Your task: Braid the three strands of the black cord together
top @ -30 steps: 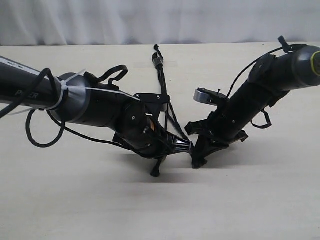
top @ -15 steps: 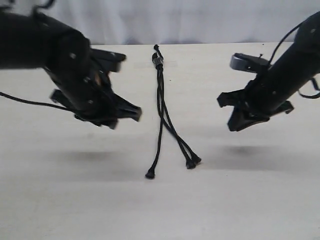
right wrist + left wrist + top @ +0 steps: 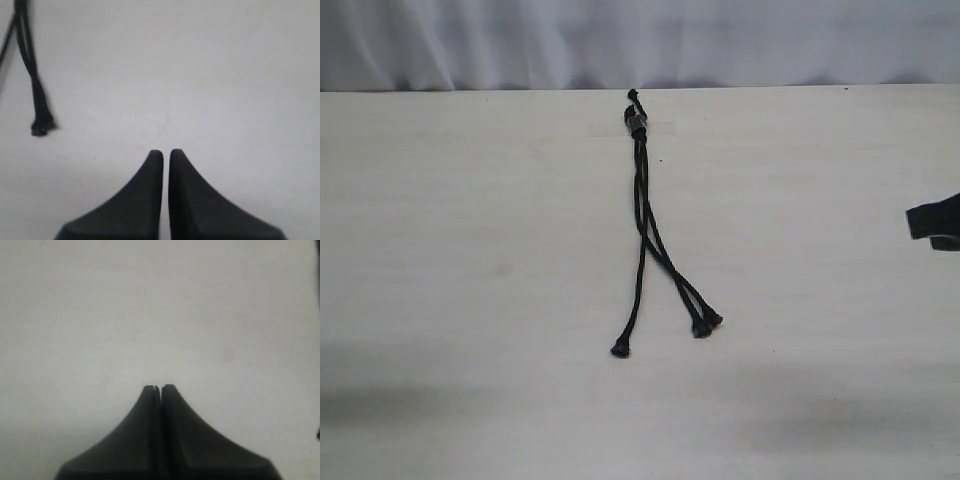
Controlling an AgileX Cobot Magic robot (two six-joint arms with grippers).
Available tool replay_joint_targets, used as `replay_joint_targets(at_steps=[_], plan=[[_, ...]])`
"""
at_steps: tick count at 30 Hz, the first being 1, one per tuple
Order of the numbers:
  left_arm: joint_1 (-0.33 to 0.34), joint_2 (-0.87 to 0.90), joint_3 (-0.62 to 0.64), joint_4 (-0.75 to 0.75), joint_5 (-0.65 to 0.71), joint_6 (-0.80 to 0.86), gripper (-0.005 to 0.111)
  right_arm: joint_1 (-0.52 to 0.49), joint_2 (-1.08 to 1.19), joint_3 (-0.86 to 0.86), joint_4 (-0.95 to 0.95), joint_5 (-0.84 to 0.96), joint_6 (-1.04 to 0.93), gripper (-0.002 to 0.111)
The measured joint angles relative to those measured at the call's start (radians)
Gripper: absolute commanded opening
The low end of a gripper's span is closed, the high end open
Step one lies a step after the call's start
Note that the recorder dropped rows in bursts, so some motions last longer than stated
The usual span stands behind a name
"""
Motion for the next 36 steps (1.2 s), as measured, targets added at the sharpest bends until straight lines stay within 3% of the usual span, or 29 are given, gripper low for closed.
replay_joint_targets(at_steps=[5,11,17,27,36], plan=[[0.007,-0.299,0.175,-0.016,-0.141,0.025,0.0,0.0,-0.337,0.158,0.016,-0.145,-0.007,0.004],[-0.008,-0.432,0.317,-0.005,-0.291,0.056,0.0,0.0,-0.64,0.364,0.017,-0.42,-0.01,0.004],[-0.014,-0.439,0.328,0.015,-0.306,0.06,0.0,0.0,-0.849,0.473,0.017,-0.472,-0.01,0.004],[-0.024,-0.453,0.328,0.036,-0.311,0.06,0.0,0.0,-1.035,0.487,0.022,-0.474,-0.01,0.004],[-0.024,-0.686,0.328,0.058,-0.311,0.06,0.0,0.0,-1.061,0.525,0.022,-0.505,-0.014,0.004]])
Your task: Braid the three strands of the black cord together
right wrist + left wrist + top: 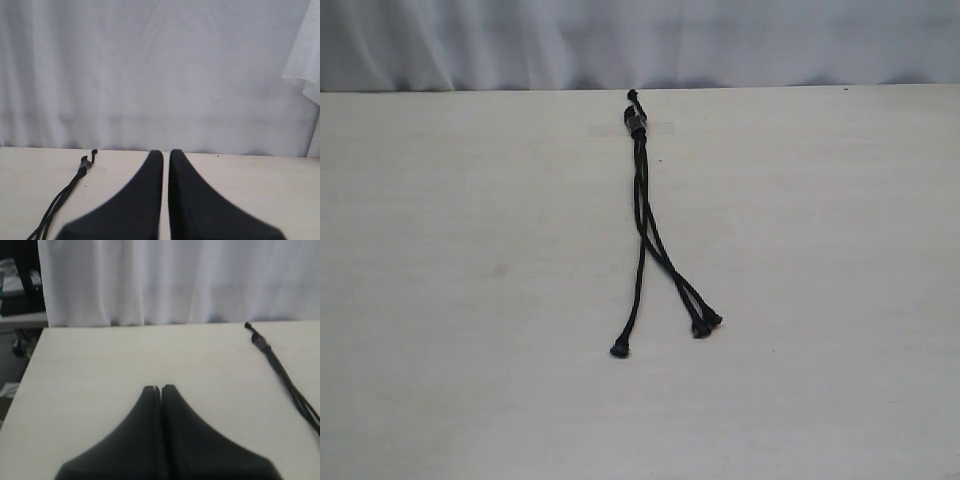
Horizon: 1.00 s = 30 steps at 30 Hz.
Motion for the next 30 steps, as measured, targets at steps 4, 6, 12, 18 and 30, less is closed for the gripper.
replay_joint_targets(at_steps=[4,6,12,18,30], plan=[[0.0,-0.127,0.0,0.0,-0.004,0.0,0.0,0.0,0.0,0.067,0.0,-0.021,0.0,0.004],[0.0,-0.181,0.0,0.0,-0.007,0.0,0.0,0.0,0.0,0.099,0.0,-0.021,0.0,0.004],[0.0,-0.348,0.0,0.0,-0.007,0.0,0.0,0.0,0.0,0.148,0.0,-0.008,0.0,0.004],[0.0,-0.392,0.004,0.002,-0.026,0.0,0.0,-0.002,0.0,0.149,0.0,-0.008,0.0,0.004],[0.0,-0.394,0.272,0.015,-0.226,0.002,0.0,-0.004,0.0,0.149,0.0,-0.008,0.0,0.004]])
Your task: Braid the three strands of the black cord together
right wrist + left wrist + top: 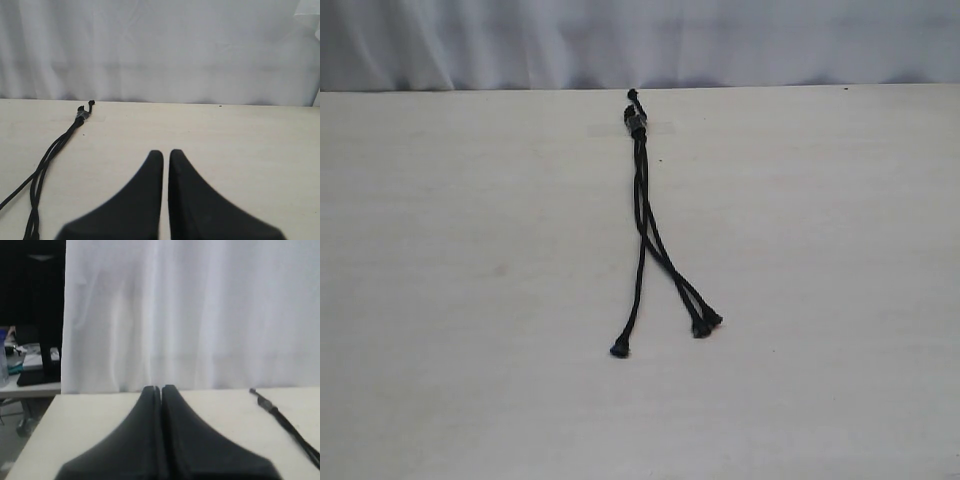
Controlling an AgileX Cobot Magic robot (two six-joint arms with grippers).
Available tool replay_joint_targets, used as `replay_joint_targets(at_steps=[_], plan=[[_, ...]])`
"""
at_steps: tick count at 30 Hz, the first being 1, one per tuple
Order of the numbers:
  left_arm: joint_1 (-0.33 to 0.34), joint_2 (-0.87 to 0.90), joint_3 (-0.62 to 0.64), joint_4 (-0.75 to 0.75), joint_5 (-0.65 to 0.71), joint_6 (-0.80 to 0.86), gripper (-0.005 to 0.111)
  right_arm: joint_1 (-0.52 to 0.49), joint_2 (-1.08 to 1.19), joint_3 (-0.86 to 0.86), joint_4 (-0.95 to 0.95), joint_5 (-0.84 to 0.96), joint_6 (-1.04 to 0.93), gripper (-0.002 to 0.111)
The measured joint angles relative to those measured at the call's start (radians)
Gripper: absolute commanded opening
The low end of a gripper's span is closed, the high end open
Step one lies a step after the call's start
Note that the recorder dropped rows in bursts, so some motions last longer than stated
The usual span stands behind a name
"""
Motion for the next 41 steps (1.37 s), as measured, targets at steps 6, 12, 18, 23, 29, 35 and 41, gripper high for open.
replay_joint_targets(at_steps=[6,12,18,23,29,35,41], plan=[[0.0,0.0,0.127,0.0,0.001,0.0,0.0,0.0,0.0,0.0,0.0,0.0,0.0,0.004],[0.0,0.0,0.183,0.0,0.01,0.0,0.0,0.0,0.0,0.0,0.0,0.0,0.0,0.004],[0.0,0.0,0.188,0.004,0.002,0.0,0.0,0.0,0.0,0.0,0.0,0.0,0.0,0.004],[0.0,0.0,0.24,0.004,-0.005,0.0,0.0,0.0,0.0,0.0,0.0,0.0,0.0,0.004],[0.0,0.0,0.24,0.004,0.039,0.0,0.0,0.0,0.0,0.0,0.0,0.0,0.0,0.004],[0.0,0.0,0.24,0.004,0.043,0.0,0.0,0.0,0.0,0.0,0.0,0.0,0.0,0.004],[0.0,0.0,0.24,0.004,0.046,0.0,0.0,0.0,0.0,0.0,0.0,0.0,0.0,0.004]])
